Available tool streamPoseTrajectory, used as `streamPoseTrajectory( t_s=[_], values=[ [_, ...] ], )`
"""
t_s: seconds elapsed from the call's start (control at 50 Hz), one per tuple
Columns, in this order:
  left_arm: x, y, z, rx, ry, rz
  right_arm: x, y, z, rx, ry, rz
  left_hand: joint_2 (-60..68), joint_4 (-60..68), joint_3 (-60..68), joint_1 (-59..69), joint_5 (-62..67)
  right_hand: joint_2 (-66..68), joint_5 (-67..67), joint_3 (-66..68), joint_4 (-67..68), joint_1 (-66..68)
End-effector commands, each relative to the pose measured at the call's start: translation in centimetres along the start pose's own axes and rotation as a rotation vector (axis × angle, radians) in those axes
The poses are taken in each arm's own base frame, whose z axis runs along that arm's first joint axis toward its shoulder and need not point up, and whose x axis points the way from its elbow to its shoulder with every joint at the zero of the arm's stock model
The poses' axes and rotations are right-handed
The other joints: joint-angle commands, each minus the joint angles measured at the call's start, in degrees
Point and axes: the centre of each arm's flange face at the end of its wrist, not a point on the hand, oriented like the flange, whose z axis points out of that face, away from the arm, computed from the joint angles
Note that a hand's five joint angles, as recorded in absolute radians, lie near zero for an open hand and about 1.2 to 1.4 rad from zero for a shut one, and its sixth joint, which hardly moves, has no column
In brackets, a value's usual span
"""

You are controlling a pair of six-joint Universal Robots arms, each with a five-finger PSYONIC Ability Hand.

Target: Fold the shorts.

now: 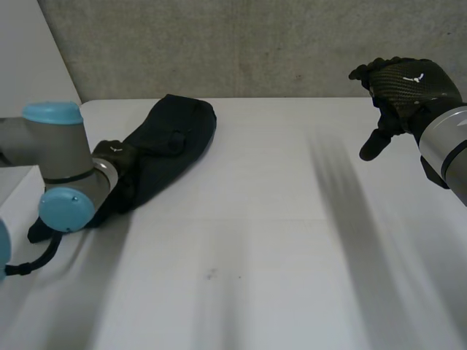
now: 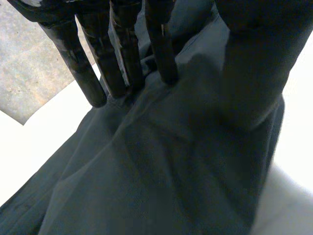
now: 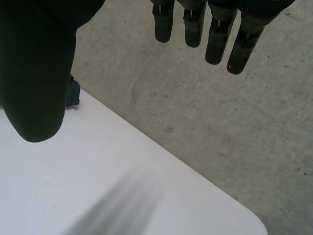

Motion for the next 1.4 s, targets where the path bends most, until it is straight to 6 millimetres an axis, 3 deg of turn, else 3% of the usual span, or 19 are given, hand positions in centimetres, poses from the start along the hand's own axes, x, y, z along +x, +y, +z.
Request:
streamPoseTrajectory(
  t_s=[0.02, 0.08, 0.1, 0.16, 0.24, 0.26, 0.34, 0.42, 0.52, 0.62, 0.72, 0.78, 0.82, 0.94, 1.08, 1.26, 1.4],
  values=[
    [1.6, 0.1, 0.6, 0.024, 0.018, -0.014, -0.2, 0.6, 0.3, -0.018, -0.005, -0.001, 45.16, 45.08, 45.27, 43.13, 45.36, -1.65, -2.92, -2.32, -3.79, 2.15],
    [3.6, -2.7, -2.0, 0.088, 0.066, -0.058, -0.1, 0.6, 0.4, -0.017, -0.003, -0.001, 45.16, 45.08, 45.27, 43.13, 45.36, -1.65, -2.92, -2.32, -3.79, 2.15],
    [4.6, -4.1, -3.9, 0.121, 0.099, -0.095, -0.1, 0.6, 0.4, -0.017, -0.003, -0.001, 45.16, 45.08, 45.27, 43.13, 45.36, -1.65, -2.92, -2.32, -3.79, 2.15],
    [6.3, -5.7, -6.7, 0.159, 0.155, -0.152, 0.0, 0.4, 0.4, -0.01, 0.0, -0.005, 45.16, 45.08, 45.27, 43.13, 45.36, -1.65, -2.92, -2.32, -3.79, 2.15],
    [8.8, -8.5, -11.9, 0.233, 0.27, -0.248, 0.1, 0.3, 0.4, -0.01, 0.005, -0.018, 45.16, 45.08, 45.27, 43.13, 45.36, -1.65, -2.92, -2.32, -3.79, 2.15],
    [9.6, -9.7, -14.2, 0.271, 0.316, -0.281, 0.1, 0.3, 0.4, -0.01, 0.008, -0.02, 45.16, 45.08, 45.27, 43.13, 45.36, -1.65, -2.92, -2.32, -3.79, 2.15],
    [9.1, -12.4, -17.6, 0.393, 0.338, -0.336, 0.4, 0.3, 0.5, -0.011, 0.017, -0.024, 45.16, 45.08, 45.27, 43.13, 45.36, -1.65, -2.92, -2.32, -3.79, 2.15],
    [8.6, -13.0, -17.3, 0.444, 0.311, -0.324, 0.4, 0.3, 0.5, -0.011, 0.019, -0.024, 45.16, 45.08, 45.27, 43.13, 45.36, -1.65, -2.92, -2.32, -3.79, 2.15],
    [8.1, -11.9, -15.6, 0.411, 0.263, -0.245, 0.4, 0.4, 0.6, -0.008, 0.015, -0.022, 45.16, 45.08, 45.27, 43.13, 45.36, -1.65, -2.92, -2.32, -3.79, 2.15],
    [5.3, -8.8, -11.7, 0.293, 0.099, -0.204, -0.1, 0.9, 0.7, -0.023, -0.007, -0.019, 35.15, 35.06, 35.25, 33.11, 35.34, -1.65, -2.92, -2.32, -3.79, 2.15],
    [4.2, -6.0, -10.2, 0.176, 0.002, -0.2, -1.0, 3.5, 2.0, -0.106, -0.035, -0.016, 18.65, 18.56, 18.75, 16.61, 18.84, -1.65, -2.92, -2.32, -3.79, 2.15],
    [4.3, -4.3, -10.9, 0.103, 0.008, -0.185, -1.7, 4.9, 2.7, -0.147, -0.058, -0.019, 2.19, 2.11, 2.3, 0.16, 2.39, -1.65, -2.92, -2.32, -3.79, 2.15],
    [4.5, -3.7, -11.2, 0.079, 0.014, -0.182, -2.2, 6.1, 3.3, -0.179, -0.073, -0.018, -1.56, -1.65, -1.45, -3.59, -1.37, -1.65, -2.92, -2.32, -3.79, 2.15],
    [3.7, -3.7, -14.3, 0.083, 0.01, -0.191, -3.6, 7.9, 4.1, -0.224, -0.139, 0.002, -17.2, -17.29, -17.1, -19.24, -17.01, -1.65, -2.92, -2.32, -3.79, 2.15],
    [2.6, -3.8, -17.2, 0.105, -0.01, -0.209, -8.2, 8.7, 2.1, -0.249, -0.291, 0.121, -20.75, -20.84, -20.65, -22.79, -20.56, -1.65, -2.92, -2.32, -3.79, 2.15],
    [0.7, -1.7, -17.5, 0.037, -0.058, -0.433, -14.1, 11.2, 1.3, -0.163, -0.406, 0.107, -20.92, -21.01, -20.82, -22.95, -20.73, 3.13, 1.86, 2.46, 0.99, 6.93],
    [1.2, 0.4, -17.8, -0.107, 0.019, -0.62, -15.9, 14.0, 2.4, -0.182, -0.436, 0.047, -19.41, -19.49, -19.3, -21.44, -19.21, 7.17, 5.89, 6.5, 5.03, 10.97]
  ],
)
